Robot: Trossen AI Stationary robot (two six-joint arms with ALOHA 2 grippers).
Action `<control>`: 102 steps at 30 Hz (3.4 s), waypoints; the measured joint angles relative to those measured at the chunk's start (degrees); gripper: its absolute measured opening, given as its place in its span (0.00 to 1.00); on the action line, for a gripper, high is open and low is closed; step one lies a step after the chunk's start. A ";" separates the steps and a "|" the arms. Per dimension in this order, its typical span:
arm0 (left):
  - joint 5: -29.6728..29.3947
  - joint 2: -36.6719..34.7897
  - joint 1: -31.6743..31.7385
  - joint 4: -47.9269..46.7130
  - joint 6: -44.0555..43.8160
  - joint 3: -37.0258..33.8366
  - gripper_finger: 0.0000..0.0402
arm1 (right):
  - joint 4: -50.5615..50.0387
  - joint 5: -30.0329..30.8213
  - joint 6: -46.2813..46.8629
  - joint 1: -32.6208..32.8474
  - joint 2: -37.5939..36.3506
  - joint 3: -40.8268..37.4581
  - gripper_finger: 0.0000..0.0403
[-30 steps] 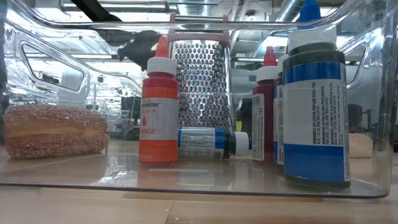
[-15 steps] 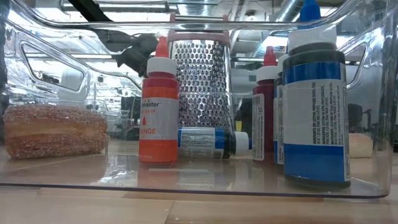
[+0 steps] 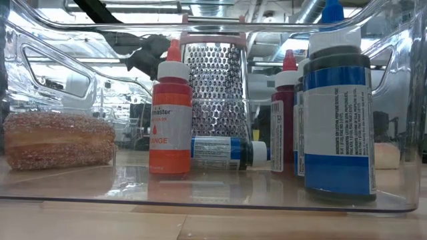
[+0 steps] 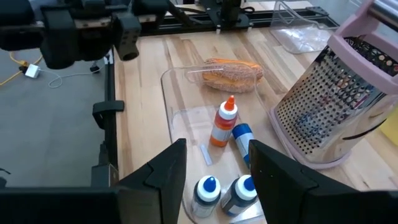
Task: Pick & Place Food Item
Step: Put the pink donut into the top transparent bin
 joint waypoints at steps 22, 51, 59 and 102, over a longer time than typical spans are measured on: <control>-0.09 -42.27 -22.18 -5.65 -0.42 -2.74 0.56 | -35.07 -0.34 44.38 1.45 0.04 -3.75 0.42; -15.74 -45.25 -79.19 49.84 17.03 -31.52 0.71 | 5.30 -22.23 6.04 -61.88 -46.54 -47.68 0.76; -15.72 -45.38 -79.23 50.19 17.14 -31.50 0.71 | 8.92 -30.61 -8.95 -76.17 -39.78 -45.37 0.76; -15.66 -45.38 -79.21 50.08 16.06 -31.47 0.71 | 13.29 -46.84 -22.29 -90.58 -13.20 -40.66 0.76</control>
